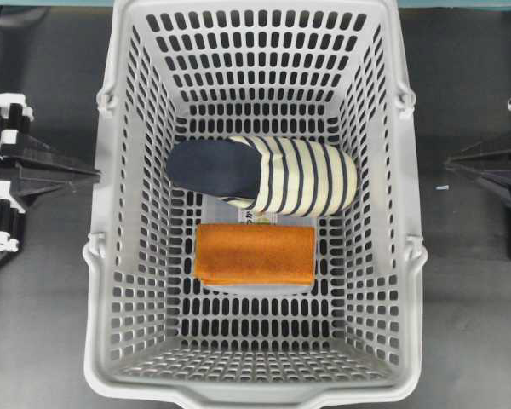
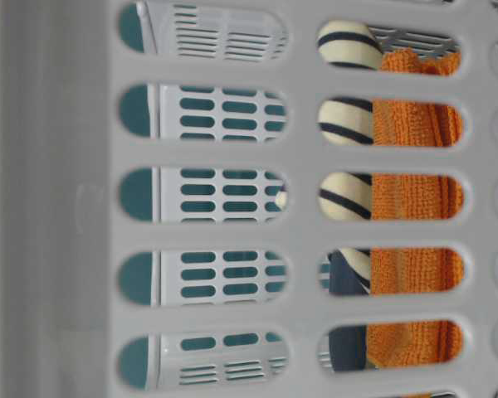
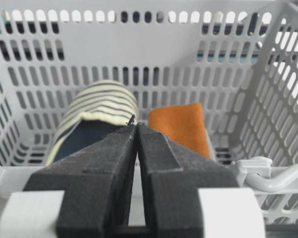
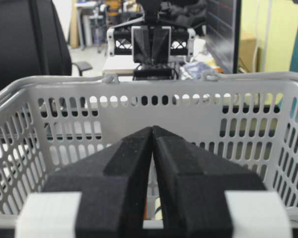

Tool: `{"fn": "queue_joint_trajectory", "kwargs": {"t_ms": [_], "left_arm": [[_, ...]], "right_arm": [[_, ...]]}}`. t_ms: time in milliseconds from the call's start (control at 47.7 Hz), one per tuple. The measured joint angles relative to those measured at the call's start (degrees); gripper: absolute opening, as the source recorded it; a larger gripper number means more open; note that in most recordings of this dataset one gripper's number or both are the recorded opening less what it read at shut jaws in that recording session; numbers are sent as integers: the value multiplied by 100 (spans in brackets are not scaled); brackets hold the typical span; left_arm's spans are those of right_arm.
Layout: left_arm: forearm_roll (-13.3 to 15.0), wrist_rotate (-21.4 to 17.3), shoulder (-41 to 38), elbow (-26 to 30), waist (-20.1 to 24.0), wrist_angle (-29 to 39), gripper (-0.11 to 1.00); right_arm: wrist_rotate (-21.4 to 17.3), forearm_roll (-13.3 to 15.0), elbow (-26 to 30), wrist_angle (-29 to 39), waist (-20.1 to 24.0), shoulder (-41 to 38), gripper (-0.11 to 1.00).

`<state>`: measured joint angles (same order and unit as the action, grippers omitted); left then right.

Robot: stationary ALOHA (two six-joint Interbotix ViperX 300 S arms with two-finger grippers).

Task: Pick up the orange cloth from the shopping basket with the left arm.
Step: 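Move the left gripper over the orange cloth and lower it into the basket, then close the left gripper on the orange cloth's edge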

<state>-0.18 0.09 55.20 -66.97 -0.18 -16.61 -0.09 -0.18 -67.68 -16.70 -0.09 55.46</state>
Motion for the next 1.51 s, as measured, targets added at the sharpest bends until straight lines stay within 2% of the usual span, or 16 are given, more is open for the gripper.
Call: {"fn": "queue_joint_trajectory", "kwargs": {"t_ms": [84, 252, 419, 566, 629, 839, 881, 943, 1048, 1195, 1300, 1363, 1509], "left_arm": [[-97, 141, -9, 149, 0, 202, 0], [-202, 193, -281, 1055, 0, 1187, 0], [-211, 176, -914, 2021, -35, 2408, 0], [-211, 123, -1652, 2760, -79, 3182, 0], [-211, 149, -1995, 3059, -123, 3445, 0], [-211, 202, -2997, 3850, -369, 4192, 0], [-211, 167, -3182, 4017, -404, 4351, 1], [-211, 193, -3463, 4263, -457, 4579, 2], [-211, 237, -3955, 4729, -501, 5036, 18], [-211, 325, -4614, 5344, -563, 5687, 63], [-211, 431, -5071, 5774, -642, 6073, 86], [-211, 501, -5326, 5968, -677, 6223, 91], [-220, 501, -5827, 6205, -703, 6346, 88]], "right_arm": [[-18, -9, 0, 18, 0, 0, 0], [-26, -44, 0, 290, 0, 9, 0], [-26, -44, 18, 624, -26, 9, 0], [-35, -53, 35, 949, -62, 26, 3], [-53, -53, 35, 1046, -70, 44, 13], [-255, -62, 62, 1266, -70, 123, 68], [-316, -62, 70, 1327, -70, 149, 76], [-334, -62, 70, 1397, -79, 167, 78], [-334, -53, 70, 1477, -97, 193, 76], [-334, -53, 70, 1503, -123, 246, 75], [-334, -62, 70, 1503, -141, 308, 75], [-334, -53, 70, 1503, -141, 352, 75], [-334, -53, 70, 1503, -141, 457, 75]]}}
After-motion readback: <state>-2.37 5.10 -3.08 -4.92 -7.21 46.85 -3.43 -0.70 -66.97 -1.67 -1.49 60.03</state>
